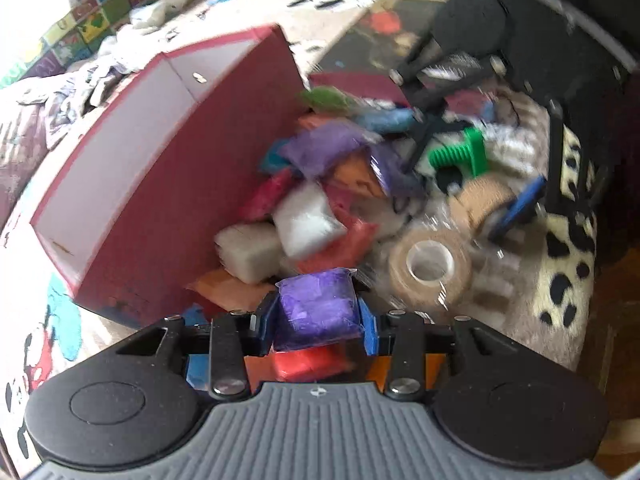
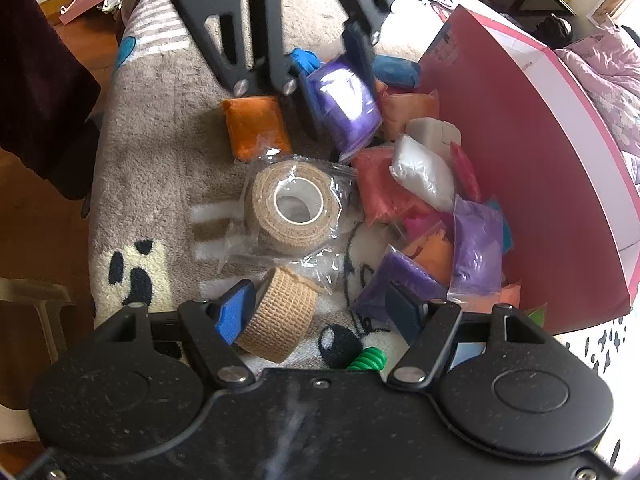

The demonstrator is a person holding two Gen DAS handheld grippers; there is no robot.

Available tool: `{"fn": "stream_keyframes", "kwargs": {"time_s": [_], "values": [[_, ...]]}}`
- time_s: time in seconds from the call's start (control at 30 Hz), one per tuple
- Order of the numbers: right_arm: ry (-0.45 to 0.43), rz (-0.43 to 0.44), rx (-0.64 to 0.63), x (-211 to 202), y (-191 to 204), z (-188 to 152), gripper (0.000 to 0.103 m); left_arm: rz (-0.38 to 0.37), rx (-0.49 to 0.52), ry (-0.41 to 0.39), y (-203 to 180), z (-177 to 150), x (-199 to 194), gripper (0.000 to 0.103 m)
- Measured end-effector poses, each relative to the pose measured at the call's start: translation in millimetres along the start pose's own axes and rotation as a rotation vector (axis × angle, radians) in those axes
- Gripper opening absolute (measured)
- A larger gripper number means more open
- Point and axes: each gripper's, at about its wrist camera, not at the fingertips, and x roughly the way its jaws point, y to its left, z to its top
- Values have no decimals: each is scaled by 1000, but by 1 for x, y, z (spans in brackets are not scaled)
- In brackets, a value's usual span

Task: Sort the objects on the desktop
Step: 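Carry the purple bag into the red box and open the left gripper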

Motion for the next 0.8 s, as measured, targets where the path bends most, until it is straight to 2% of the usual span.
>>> {"fn": "stream_keyframes", "kwargs": {"time_s": [0.27, 0.5, 0.67, 0.8], "values": [[0, 2, 4, 2, -1, 1, 71, 92, -96, -113, 21, 24, -17, 40], [12, 10, -6, 1, 1, -2, 71, 223, -211, -203, 45, 46, -25, 40], [24, 18, -8, 1, -2, -6, 71, 316, -329, -206, 66, 56, -21, 40], [20, 25, -6, -1, -5, -8, 71, 346, -429, -186, 86, 59, -13, 40]]}}
